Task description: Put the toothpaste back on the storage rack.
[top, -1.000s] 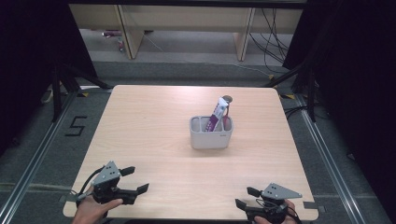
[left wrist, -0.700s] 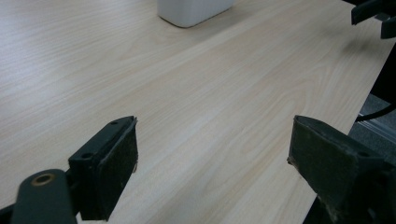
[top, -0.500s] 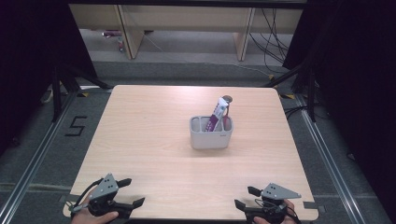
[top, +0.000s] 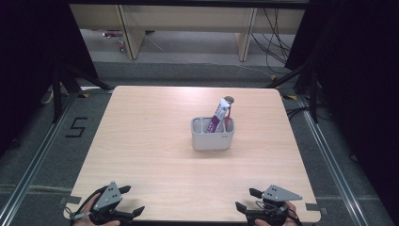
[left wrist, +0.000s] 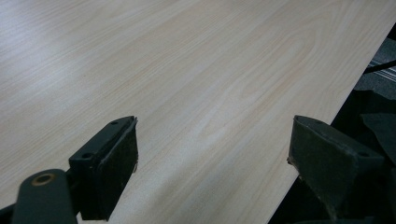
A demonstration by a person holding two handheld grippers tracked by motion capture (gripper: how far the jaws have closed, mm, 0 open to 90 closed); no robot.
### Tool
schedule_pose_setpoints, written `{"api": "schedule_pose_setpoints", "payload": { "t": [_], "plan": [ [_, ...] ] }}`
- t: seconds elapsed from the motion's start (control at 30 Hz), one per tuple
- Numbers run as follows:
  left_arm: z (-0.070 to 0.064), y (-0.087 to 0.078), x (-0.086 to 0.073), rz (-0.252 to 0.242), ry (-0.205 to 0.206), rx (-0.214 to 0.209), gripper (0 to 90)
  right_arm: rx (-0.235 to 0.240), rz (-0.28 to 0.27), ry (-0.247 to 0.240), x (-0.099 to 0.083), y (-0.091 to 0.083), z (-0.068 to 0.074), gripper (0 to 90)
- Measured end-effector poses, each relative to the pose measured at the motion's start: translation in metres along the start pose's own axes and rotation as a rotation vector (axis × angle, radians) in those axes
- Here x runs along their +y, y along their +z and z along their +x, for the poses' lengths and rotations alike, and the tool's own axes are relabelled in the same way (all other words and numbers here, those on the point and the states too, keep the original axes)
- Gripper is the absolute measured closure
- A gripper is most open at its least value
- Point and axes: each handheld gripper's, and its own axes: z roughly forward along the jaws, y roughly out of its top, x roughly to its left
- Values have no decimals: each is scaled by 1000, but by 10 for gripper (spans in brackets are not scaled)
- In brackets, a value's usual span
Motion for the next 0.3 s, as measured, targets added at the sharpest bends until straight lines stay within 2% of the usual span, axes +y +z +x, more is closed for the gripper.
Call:
{"api": "schedule_pose_setpoints", "payload": {
  "t": [0.03,0.1,0.3],
  "plan": [
    [-1,0,0,-1,-9,-18,152,0,0,-6,0,0,0,250],
    [-2,1,0,4,-16,-28,152,-1,-6,-25,0,0,-2,251],
    [-2,2,-1,12,-13,-30,152,2,-9,-24,0,0,-1,250]
  ]
}}
